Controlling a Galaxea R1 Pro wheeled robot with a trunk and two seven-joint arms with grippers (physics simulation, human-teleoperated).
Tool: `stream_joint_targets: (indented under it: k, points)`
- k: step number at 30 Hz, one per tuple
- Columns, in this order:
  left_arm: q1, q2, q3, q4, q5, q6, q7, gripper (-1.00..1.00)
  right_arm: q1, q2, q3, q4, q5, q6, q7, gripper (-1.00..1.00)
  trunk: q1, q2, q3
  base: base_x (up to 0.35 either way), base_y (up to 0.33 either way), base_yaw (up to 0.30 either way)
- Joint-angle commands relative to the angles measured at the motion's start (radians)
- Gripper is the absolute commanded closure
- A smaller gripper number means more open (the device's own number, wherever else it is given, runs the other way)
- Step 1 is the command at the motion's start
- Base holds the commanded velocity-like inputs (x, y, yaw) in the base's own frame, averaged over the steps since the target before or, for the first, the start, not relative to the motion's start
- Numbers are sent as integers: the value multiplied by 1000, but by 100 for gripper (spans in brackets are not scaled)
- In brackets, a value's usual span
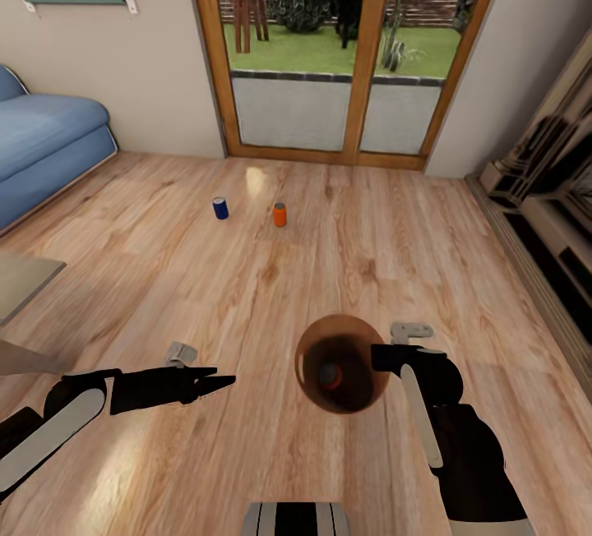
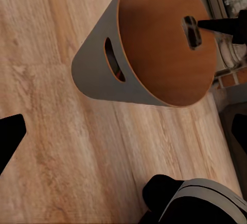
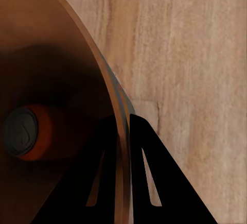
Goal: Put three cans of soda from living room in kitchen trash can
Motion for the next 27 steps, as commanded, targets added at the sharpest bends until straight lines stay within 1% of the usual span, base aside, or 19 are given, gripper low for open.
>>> stream_joint_targets:
  k: [1, 14, 27]
  points:
    - [0, 0, 0, 0, 0, 0, 0, -100, 0, 0, 0, 0, -10, 0, 5, 100, 0, 0, 0, 334, 0, 0]
    - [0, 0, -1, 0, 0, 1, 1, -100, 0, 0, 0, 0, -10, 0, 4, 100, 0, 0, 0, 334, -9, 0]
    - [0, 0, 0, 1, 1, 3, 2, -100, 0, -1, 0, 0, -10, 0, 5, 100, 0, 0, 0, 330, -132, 0]
